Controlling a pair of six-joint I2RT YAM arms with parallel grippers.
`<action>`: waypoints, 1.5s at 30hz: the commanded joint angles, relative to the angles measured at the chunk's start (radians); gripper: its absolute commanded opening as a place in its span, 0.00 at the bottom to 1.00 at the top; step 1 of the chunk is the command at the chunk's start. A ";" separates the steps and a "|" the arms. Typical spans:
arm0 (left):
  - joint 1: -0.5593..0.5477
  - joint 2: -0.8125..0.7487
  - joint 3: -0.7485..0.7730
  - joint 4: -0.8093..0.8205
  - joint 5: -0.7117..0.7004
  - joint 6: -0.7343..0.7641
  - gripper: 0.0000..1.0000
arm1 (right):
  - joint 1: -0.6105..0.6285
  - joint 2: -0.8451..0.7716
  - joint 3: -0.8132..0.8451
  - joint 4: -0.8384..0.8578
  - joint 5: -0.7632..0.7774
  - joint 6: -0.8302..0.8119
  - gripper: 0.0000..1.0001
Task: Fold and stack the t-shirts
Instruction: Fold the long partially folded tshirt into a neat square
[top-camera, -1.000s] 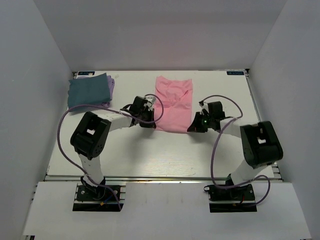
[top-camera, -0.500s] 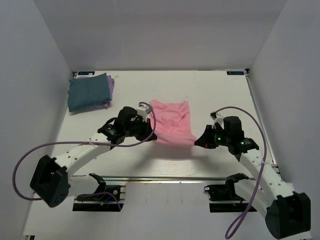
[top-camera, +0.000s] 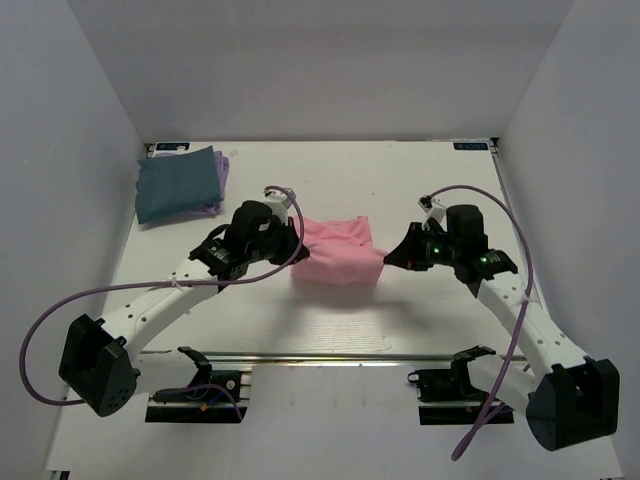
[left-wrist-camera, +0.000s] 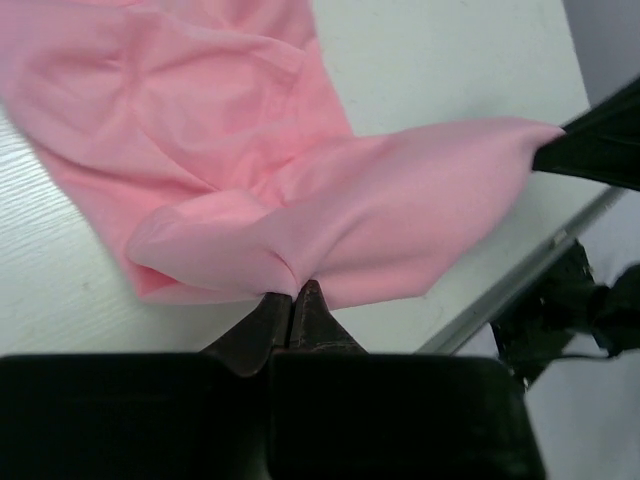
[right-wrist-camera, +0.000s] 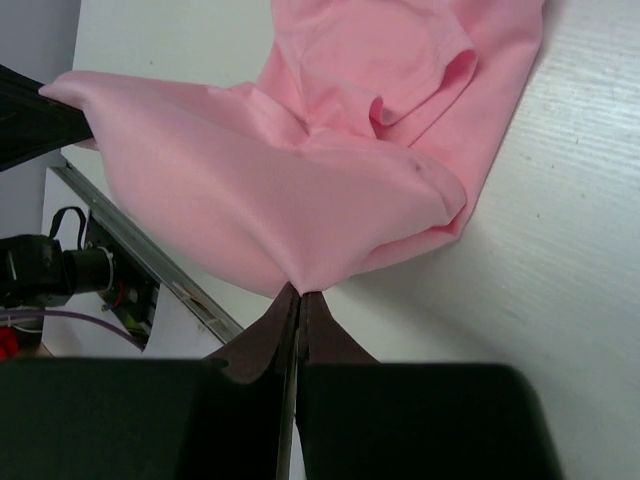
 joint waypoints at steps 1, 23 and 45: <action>0.014 0.011 0.077 -0.057 -0.220 -0.081 0.01 | -0.003 0.066 0.105 0.090 0.024 0.016 0.00; 0.106 0.441 0.485 -0.091 -0.494 -0.063 0.03 | -0.023 0.597 0.565 0.092 0.042 -0.023 0.00; 0.294 0.938 0.901 -0.080 -0.224 -0.039 1.00 | -0.072 1.145 0.992 0.162 -0.047 0.078 0.45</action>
